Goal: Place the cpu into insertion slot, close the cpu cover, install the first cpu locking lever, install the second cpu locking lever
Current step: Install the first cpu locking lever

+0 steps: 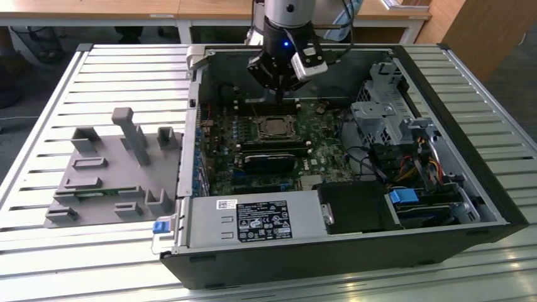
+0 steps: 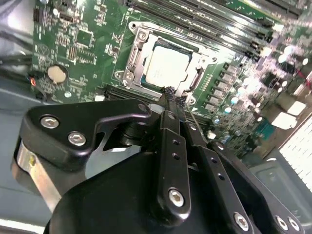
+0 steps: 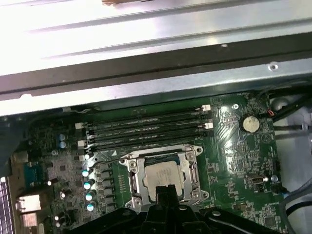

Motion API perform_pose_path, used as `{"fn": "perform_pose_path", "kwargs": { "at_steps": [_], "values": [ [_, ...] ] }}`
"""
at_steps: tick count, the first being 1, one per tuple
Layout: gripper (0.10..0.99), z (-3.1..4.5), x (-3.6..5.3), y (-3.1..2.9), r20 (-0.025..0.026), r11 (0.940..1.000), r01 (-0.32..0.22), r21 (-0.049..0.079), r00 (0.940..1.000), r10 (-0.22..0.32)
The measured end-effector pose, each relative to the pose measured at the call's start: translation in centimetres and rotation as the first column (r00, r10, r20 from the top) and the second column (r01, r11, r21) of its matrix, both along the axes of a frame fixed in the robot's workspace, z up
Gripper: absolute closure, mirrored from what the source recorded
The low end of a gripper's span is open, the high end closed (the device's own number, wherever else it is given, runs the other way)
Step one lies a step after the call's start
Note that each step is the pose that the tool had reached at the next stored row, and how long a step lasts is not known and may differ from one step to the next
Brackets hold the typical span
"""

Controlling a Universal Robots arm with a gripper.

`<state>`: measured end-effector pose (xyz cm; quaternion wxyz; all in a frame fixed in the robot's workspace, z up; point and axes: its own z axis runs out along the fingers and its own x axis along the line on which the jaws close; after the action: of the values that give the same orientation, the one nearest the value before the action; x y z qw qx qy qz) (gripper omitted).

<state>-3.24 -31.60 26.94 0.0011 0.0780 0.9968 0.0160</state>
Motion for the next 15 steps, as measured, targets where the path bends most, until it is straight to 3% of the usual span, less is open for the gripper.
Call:
{"fn": "perform_pose_path", "kwargs": {
  "at_steps": [5, 11, 15],
  "values": [
    [0.980, -0.03, -0.01, 0.00, 0.0000, 0.9967, -0.082, 0.000, 0.9967, 0.082],
    [0.980, -0.18, -1.12, 0.00, 0.0017, 0.9955, -0.095, 0.000, 0.9955, 0.095],
    [0.980, -0.49, -1.18, 0.00, 0.0017, 0.9883, -0.152, 0.000, 0.9883, 0.152]
  ]
}}
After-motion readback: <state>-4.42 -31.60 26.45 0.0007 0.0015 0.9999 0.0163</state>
